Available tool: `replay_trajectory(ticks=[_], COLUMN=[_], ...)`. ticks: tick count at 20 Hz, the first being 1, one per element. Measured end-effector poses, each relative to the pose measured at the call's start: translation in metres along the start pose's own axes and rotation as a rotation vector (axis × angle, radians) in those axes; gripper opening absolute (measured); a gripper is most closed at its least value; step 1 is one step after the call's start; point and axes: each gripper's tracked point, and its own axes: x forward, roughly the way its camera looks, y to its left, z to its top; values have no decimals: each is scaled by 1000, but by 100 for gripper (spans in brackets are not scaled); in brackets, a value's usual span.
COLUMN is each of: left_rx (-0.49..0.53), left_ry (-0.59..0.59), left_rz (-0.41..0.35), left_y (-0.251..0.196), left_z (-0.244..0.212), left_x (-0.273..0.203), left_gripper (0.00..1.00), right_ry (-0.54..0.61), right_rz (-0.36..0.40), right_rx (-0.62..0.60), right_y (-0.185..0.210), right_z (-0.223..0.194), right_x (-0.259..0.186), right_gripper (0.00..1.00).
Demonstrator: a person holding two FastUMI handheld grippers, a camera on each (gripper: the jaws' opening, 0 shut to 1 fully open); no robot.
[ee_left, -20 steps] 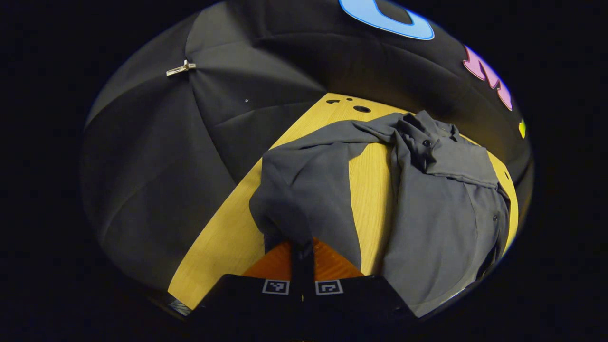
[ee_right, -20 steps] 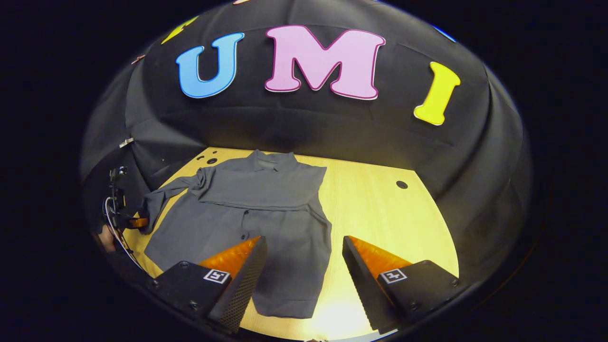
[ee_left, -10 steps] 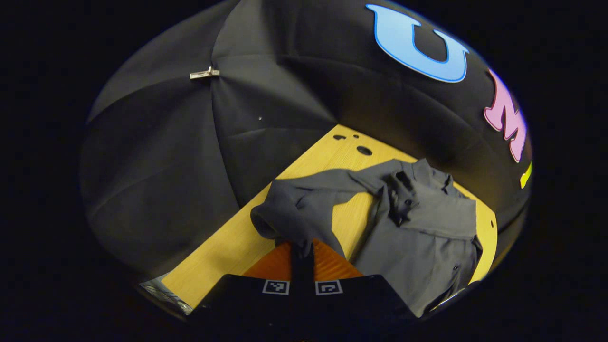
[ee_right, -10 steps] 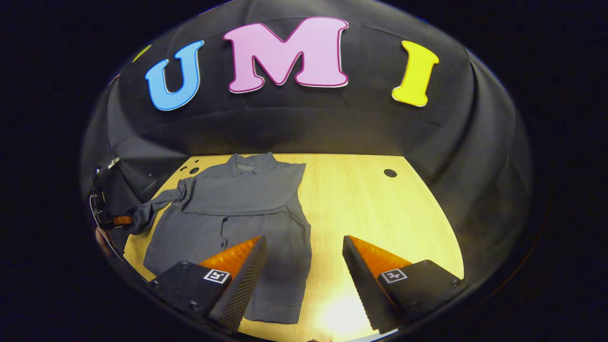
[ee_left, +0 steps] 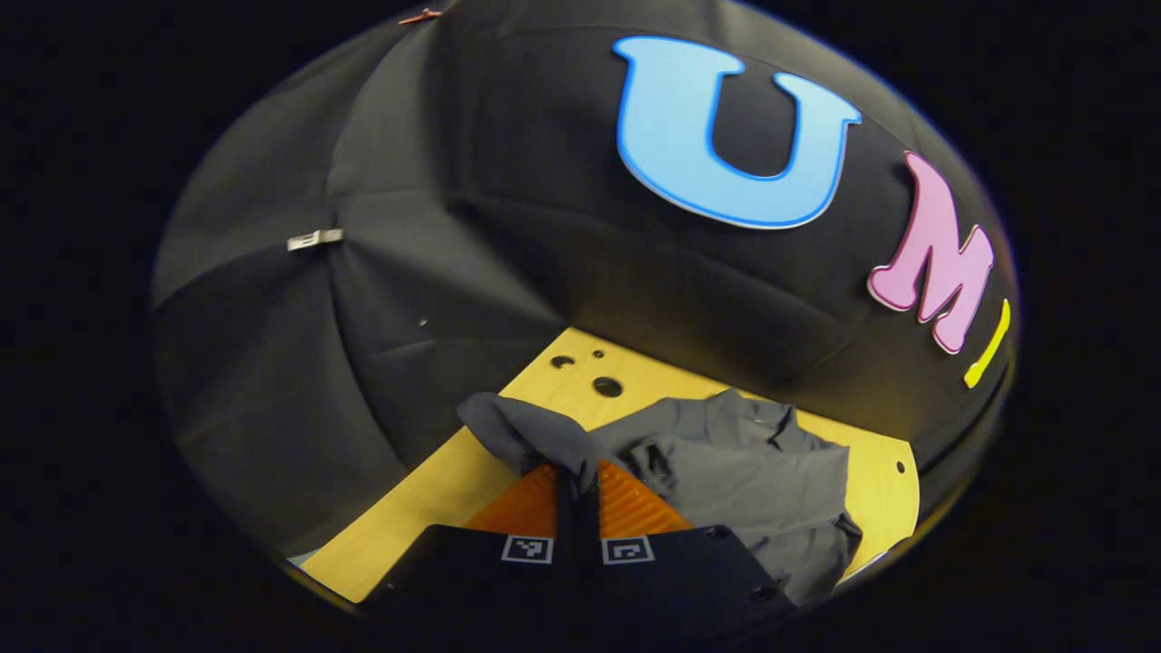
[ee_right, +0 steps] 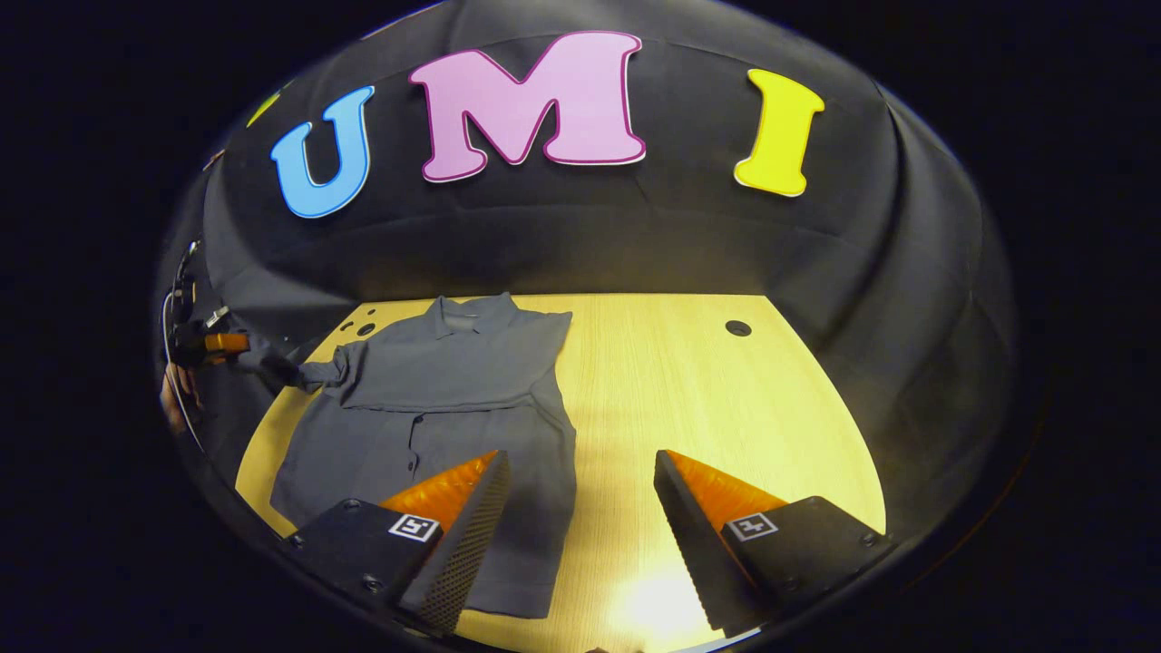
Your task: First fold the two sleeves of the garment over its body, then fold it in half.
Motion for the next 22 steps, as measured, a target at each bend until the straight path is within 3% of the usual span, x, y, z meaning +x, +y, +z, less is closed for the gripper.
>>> replay_trajectory(ticks=[2, 6, 14, 22], left_rx=[42, 80, 140, 223], left_ry=[-18, -26, 54, 108], left_rz=[-27, -153, -320, -455], left_y=[-27, -108, -251, -360], left_z=[9, 4, -44, -94], left_x=[4, 7, 34, 51], left_gripper=[5, 5, 5, 5], right_ry=[13, 13, 42, 119], right_rz=[11, 8, -19, 37], right_rx=[32, 70, 116, 92], right_y=[-1, -14, -53, -62], right_z=[-7, -13, -31, -52], right_x=[-1, -6, -12, -2], right_gripper=[99, 100, 99, 99])
